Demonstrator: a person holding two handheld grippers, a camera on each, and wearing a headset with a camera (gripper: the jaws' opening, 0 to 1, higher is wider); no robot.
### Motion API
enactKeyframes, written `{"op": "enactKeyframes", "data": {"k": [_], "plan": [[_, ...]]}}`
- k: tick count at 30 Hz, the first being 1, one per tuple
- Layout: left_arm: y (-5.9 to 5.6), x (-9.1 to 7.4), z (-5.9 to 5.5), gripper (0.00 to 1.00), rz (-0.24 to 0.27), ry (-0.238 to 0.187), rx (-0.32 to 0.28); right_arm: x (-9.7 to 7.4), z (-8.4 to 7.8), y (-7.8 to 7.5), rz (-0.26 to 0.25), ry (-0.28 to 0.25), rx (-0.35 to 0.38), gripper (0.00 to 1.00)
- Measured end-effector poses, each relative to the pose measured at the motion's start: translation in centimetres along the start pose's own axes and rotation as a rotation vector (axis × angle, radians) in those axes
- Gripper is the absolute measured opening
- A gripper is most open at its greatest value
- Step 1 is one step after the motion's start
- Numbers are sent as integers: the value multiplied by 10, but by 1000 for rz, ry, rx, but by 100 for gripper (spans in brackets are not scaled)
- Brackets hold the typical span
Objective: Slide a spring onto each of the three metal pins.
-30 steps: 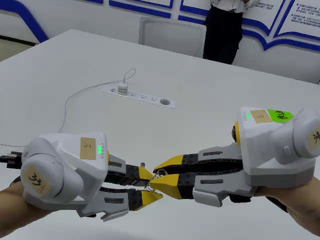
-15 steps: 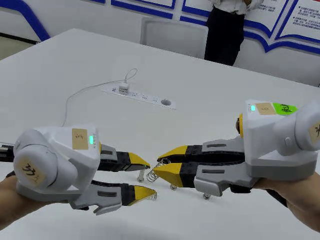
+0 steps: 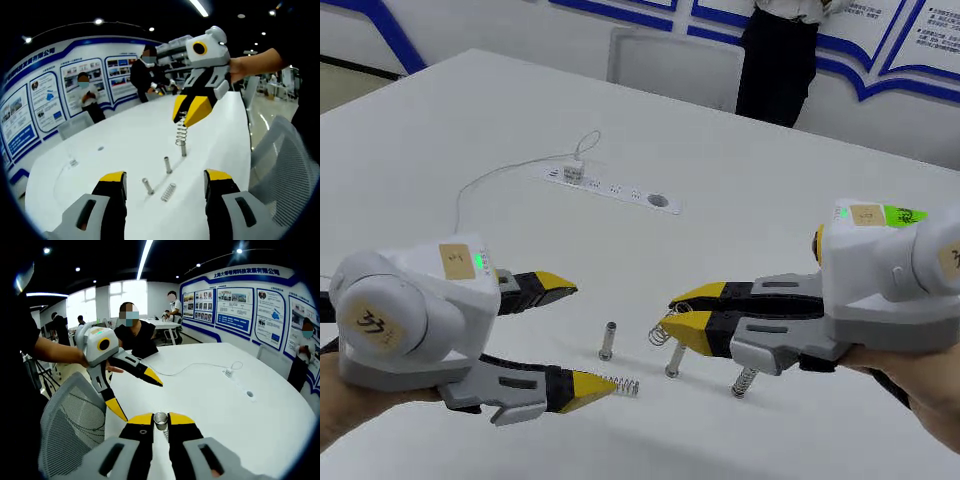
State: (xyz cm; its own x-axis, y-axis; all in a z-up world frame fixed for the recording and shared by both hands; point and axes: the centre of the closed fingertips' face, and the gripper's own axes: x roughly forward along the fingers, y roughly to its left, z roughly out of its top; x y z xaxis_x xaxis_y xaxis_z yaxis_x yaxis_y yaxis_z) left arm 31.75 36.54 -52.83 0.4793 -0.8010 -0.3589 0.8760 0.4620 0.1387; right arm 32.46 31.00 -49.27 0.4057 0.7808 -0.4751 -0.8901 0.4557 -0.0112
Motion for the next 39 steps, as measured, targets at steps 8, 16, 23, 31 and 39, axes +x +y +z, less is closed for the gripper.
{"op": "enactKeyframes", "data": {"k": [8,16,23,31,39], "plan": [[11,-5,-8,75,46,8,-82,1,-16,-35,-99,42,40,11],[22,-7,-8,83,96,-29,-198,9,-32,-53,-131,82,64,11],[27,-6,-13,91,102,-20,-195,18,-45,-65,-142,114,84,11],[31,-6,-23,94,98,15,-173,29,-64,-75,-153,174,106,11],[33,-10,-32,94,102,36,-191,34,-74,-75,-153,212,112,11]]}}
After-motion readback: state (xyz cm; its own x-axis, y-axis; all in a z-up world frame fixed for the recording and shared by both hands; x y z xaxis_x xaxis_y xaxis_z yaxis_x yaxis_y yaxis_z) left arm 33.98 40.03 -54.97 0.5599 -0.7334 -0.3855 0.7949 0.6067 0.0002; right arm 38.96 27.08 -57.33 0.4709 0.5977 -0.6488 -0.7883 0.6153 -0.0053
